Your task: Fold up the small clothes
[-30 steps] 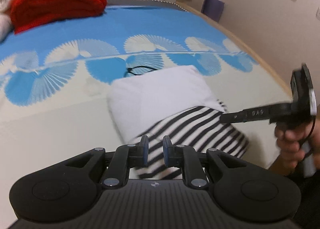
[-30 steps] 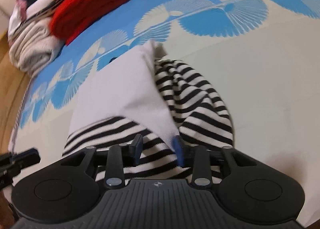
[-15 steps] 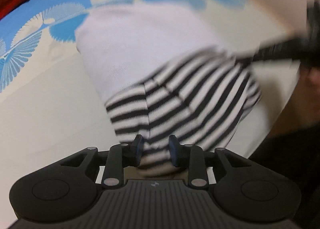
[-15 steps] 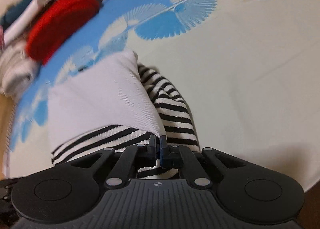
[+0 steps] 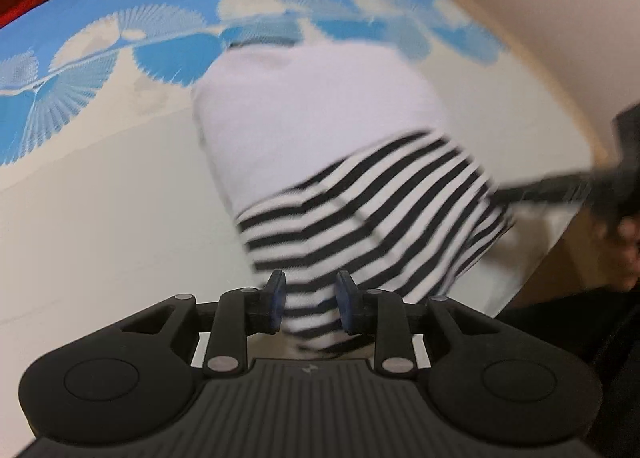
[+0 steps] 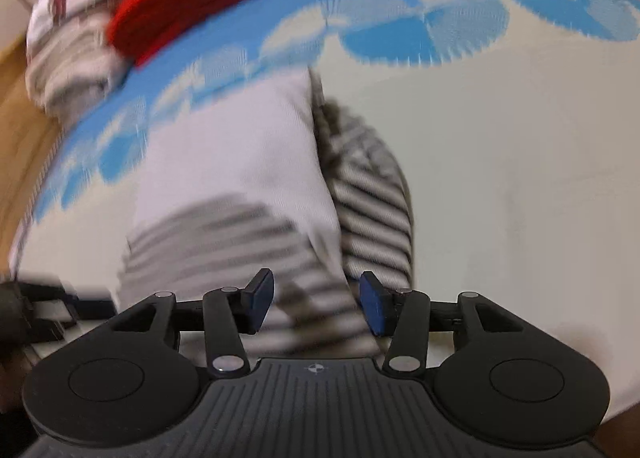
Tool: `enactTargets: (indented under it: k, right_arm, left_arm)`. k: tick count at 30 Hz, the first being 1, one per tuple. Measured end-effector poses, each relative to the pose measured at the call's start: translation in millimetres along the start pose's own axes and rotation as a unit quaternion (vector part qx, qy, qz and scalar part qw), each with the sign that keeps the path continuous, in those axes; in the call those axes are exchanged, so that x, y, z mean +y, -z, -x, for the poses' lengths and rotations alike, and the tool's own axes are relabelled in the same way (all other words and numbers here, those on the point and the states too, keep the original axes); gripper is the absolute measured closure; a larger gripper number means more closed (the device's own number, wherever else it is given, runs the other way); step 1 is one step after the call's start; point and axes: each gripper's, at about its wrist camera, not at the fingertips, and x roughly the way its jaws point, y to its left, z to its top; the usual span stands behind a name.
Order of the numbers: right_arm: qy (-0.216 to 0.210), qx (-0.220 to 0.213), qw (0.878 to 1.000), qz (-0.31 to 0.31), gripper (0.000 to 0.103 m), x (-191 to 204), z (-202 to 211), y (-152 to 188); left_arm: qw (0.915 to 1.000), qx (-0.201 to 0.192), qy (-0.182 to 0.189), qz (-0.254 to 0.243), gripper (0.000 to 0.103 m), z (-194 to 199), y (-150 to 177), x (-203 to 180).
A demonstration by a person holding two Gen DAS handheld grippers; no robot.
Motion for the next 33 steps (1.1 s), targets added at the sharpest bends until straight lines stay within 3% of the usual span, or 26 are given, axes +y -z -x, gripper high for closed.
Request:
enactTargets:
  k: [3, 4, 5, 8, 10, 12, 14, 16, 18, 19, 20, 22, 24, 27, 31, 33]
  right_arm:
    - [0.007, 0.028, 0.999, 0.042, 0.054, 2.0, -4.5, 13.3]
    - [0.006, 0.034, 0.998, 0.054, 0.07, 3.1, -4.4, 16.6]
    - [0.001, 0.035, 0.997, 0.064, 0.103, 3.4, -4.6, 18.5]
    - [-0.015, -0.003, 0.998, 0.06, 0.103, -0.6, 15.1, 19.3]
    - [-0.037, -0.033, 0.999, 0.009, 0.103, -16.6, 28.1, 14.4]
    - [-0.025, 0.005, 0.999, -0.044, 0.103, -35.2, 18.5, 17.5]
    - [0.013, 0.053, 0.998, -0.012, 0.103, -29.8, 1.6, 23.9]
    - [0.024, 0.072, 0.997, 0.014, 0.103, -19.8, -6.3, 26.2]
    - [0.038, 0.07, 0.997, 0.012, 0.098, -15.1, -5.0, 22.9]
    - [0.045, 0.056, 0.997, 0.009, 0.089, -14.5, -0.8, 20.0]
    - [0.056, 0.02, 0.998, 0.001, 0.071, -14.5, 8.1, 14.5]
    - [0.063, -0.058, 0.996, -0.031, 0.057, -20.3, 24.8, 3.6]
    - [0.047, -0.107, 0.99, -0.077, 0.057, -26.9, 33.1, -7.3]
    - [0.014, -0.133, 0.985, -0.111, 0.057, -23.0, 24.4, -24.9]
    - [-0.009, -0.132, 0.983, -0.128, 0.048, -4.4, 1.0, -47.6]
    - [-0.007, -0.124, 0.983, -0.135, 0.046, 3.6, -15.9, -59.1]
  left_arm:
    - [0.9994, -0.014, 0.03, -0.013, 0.065, 3.5, -3.0, -16.7]
    - [0.9992, -0.008, 0.034, -0.022, 0.065, 0.0, -2.6, -22.7]
    - [0.999, 0.001, 0.031, -0.034, 0.065, -5.5, -1.2, -28.2]
    - [0.9955, 0.054, -0.021, -0.075, 0.059, -34.0, 9.1, -37.9]
    - [0.994, 0.069, -0.027, -0.081, 0.059, -42.6, 11.4, -38.6]
    - [0.9936, 0.072, -0.024, -0.084, 0.06, -43.0, 9.8, -41.1]
    - [0.9924, 0.08, -0.03, -0.088, 0.06, -43.5, 10.6, -42.9]
    - [0.9923, 0.09, -0.025, -0.082, 0.059, -41.5, 8.6, -40.6]
    - [0.9944, 0.09, -0.017, -0.053, 0.057, -35.7, 2.0, -30.3]
    - [0.996, 0.082, -0.019, -0.031, 0.057, -30.0, -1.1, -23.6]
    - [0.9974, 0.069, -0.017, -0.006, 0.057, -22.7, -4.3, -16.1]
    - [0.9979, 0.038, -0.012, 0.051, 0.057, -8.4, -11.3, 1.2]
    - [0.9952, 0.017, -0.016, 0.095, 0.057, 2.6, -22.8, 20.6]
    - [0.9884, -0.004, -0.033, 0.148, 0.049, 9.9, -53.8, 47.6]
    - [0.9721, -0.041, -0.045, 0.227, 0.044, -1.5, -87.2, 87.3]
    - [0.9624, -0.052, -0.02, 0.266, 0.044, -11.7, -91.7, 104.4]
